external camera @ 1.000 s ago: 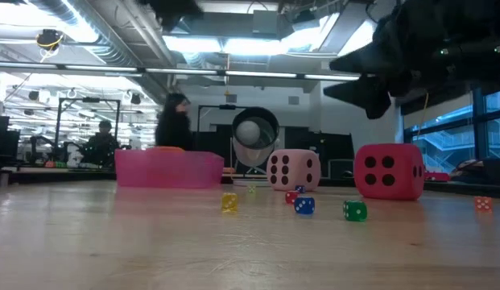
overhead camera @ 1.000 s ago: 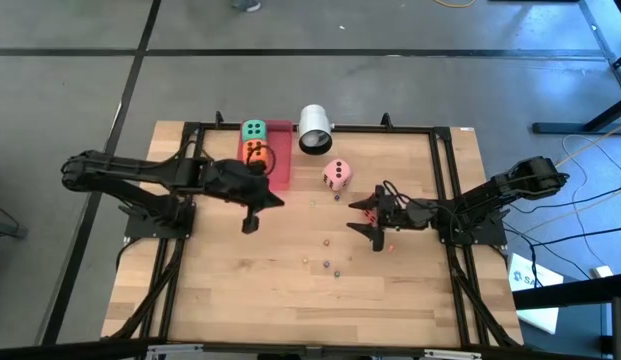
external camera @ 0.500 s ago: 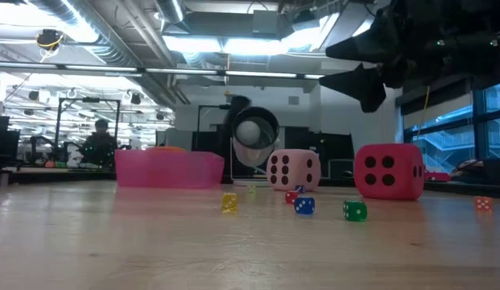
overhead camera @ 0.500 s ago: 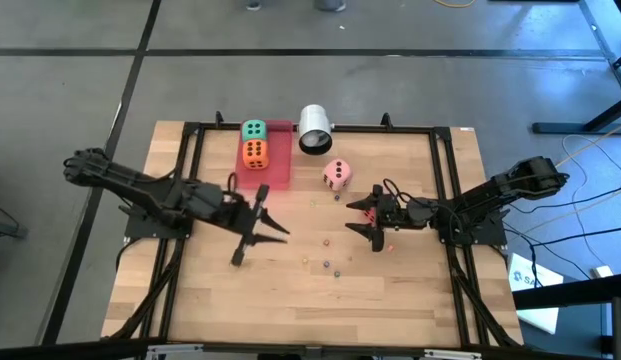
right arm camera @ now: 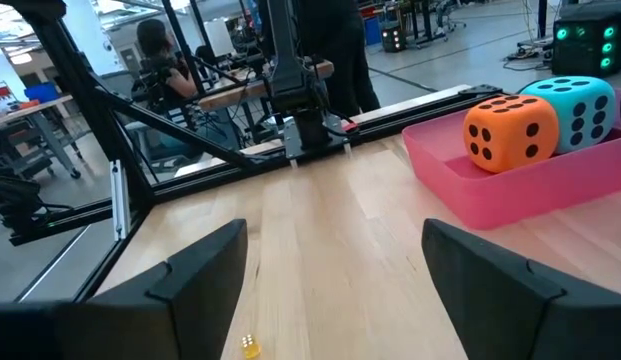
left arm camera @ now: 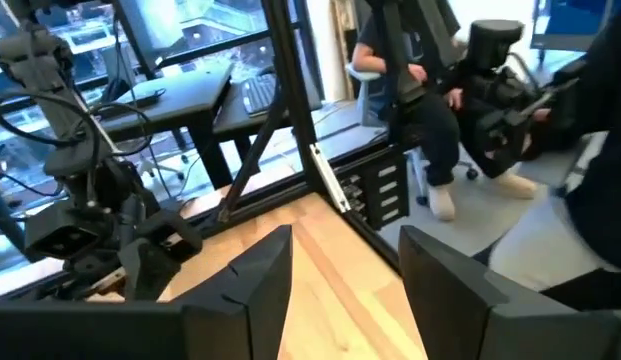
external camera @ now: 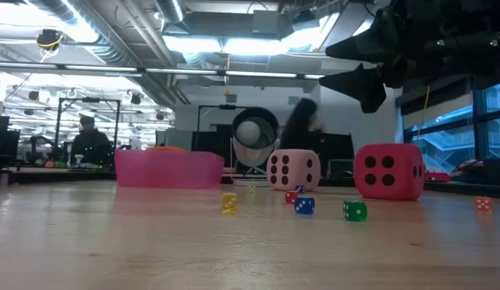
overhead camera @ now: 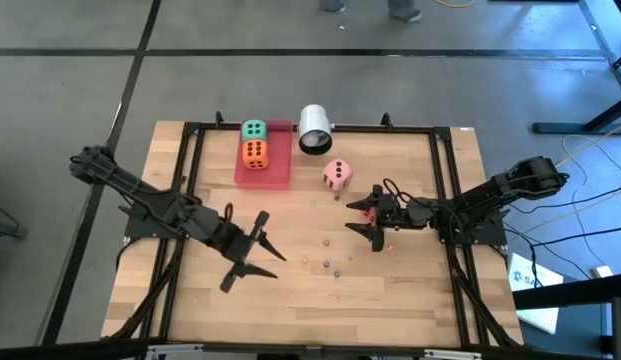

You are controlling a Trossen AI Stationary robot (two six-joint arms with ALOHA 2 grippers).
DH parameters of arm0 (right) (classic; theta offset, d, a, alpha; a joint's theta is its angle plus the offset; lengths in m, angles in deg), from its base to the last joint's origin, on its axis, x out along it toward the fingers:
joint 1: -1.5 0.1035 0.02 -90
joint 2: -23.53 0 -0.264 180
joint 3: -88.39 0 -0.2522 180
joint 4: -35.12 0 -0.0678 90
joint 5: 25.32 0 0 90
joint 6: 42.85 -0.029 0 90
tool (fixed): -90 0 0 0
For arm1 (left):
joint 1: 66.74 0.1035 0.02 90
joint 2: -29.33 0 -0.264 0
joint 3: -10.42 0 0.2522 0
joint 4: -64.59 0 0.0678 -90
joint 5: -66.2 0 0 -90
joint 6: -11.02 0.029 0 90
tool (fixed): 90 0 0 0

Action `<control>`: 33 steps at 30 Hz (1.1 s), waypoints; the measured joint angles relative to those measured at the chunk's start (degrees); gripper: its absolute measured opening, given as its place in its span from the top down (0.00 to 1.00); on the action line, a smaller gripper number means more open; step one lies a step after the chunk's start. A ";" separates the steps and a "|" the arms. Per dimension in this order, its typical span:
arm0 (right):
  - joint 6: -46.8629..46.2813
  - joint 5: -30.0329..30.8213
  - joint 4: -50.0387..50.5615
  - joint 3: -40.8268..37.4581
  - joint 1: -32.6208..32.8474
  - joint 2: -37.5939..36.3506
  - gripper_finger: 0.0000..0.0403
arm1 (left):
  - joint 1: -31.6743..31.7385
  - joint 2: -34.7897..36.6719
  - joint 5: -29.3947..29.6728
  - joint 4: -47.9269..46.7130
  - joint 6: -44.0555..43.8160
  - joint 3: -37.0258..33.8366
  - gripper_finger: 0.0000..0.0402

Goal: Pick & Place Dice
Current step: Put the small yellow dice into the red bin

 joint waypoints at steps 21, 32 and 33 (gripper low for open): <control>0.15 0.02 -4.74 0.02 0.00 -0.02 0.26 | 6.12 3.03 13.32 29.63 -5.16 -30.75 0.61; 1.33 0.02 -1.85 0.02 0.00 -0.02 0.26 | 7.84 -2.44 15.86 30.15 -17.08 -35.67 0.60; 1.49 0.02 -1.65 0.02 0.00 -0.02 0.26 | 7.84 -3.57 15.86 30.33 -17.50 -35.67 0.60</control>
